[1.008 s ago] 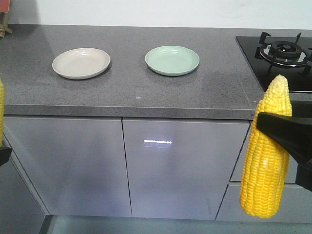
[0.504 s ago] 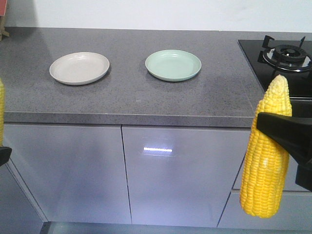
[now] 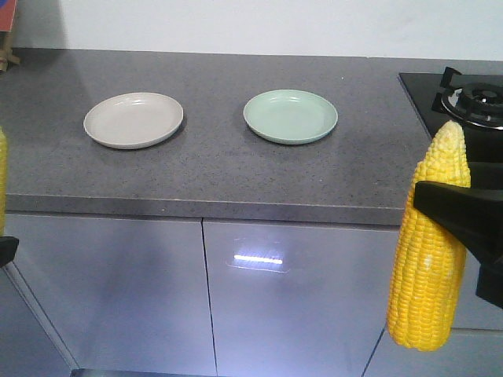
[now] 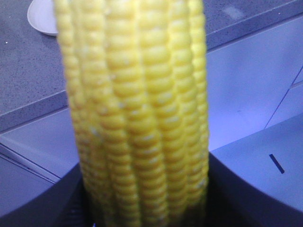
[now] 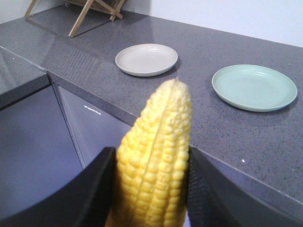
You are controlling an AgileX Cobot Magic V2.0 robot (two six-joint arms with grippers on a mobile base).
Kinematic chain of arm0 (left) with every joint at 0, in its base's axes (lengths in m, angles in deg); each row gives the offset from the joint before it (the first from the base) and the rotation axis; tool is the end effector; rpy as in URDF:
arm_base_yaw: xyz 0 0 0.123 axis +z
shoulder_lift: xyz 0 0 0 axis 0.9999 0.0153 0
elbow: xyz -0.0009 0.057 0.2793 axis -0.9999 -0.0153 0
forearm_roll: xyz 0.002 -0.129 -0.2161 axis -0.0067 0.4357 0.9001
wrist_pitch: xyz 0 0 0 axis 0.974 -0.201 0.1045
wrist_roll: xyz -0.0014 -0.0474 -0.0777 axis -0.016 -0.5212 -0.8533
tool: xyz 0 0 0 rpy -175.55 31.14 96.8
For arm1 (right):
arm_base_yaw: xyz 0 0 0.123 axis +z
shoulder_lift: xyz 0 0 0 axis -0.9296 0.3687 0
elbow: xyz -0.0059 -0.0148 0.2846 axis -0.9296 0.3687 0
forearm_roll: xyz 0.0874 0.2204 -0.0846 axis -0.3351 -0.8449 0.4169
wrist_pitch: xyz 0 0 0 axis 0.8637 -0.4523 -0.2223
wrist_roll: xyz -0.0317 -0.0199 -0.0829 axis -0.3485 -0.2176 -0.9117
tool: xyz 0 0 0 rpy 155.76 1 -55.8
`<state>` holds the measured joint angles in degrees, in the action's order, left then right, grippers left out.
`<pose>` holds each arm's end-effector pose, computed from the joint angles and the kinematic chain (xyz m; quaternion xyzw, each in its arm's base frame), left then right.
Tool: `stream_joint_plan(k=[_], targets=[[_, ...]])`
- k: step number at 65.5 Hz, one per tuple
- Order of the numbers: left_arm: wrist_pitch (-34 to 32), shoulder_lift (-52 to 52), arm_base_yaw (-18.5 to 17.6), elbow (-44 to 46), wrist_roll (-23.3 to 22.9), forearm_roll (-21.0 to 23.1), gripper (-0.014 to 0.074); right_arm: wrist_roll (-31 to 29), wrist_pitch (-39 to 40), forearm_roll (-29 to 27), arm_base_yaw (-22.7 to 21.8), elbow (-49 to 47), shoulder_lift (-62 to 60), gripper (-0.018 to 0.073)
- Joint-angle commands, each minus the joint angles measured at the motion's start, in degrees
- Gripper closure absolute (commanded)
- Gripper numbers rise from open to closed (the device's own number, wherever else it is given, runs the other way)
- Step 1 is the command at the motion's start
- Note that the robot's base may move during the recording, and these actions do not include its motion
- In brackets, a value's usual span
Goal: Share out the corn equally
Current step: 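Drive the base up to the counter with the two empty plates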
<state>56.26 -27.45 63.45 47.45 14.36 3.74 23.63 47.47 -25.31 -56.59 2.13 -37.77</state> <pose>0.1249 -0.0463 0.3556 0.1871 0.8827 -0.0274 0.4303 0.1236 0.0622 0.3788 -0.2172 0.7815 0.2056 0.5475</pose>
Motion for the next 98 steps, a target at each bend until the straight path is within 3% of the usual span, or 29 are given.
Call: stream_joint_plan(k=[1, 98], targets=[[-3.68, -0.23, 0.04, 1.34, -0.02, -0.28, 0.0293, -0.37, 3.26, -1.79, -0.18, -1.57, -0.04, 0.0365], [-3.68, -0.23, 0.04, 1.34, -0.02, -0.28, 0.0293, -0.37, 3.32, -1.79, -0.18, -1.57, -0.04, 0.0365]])
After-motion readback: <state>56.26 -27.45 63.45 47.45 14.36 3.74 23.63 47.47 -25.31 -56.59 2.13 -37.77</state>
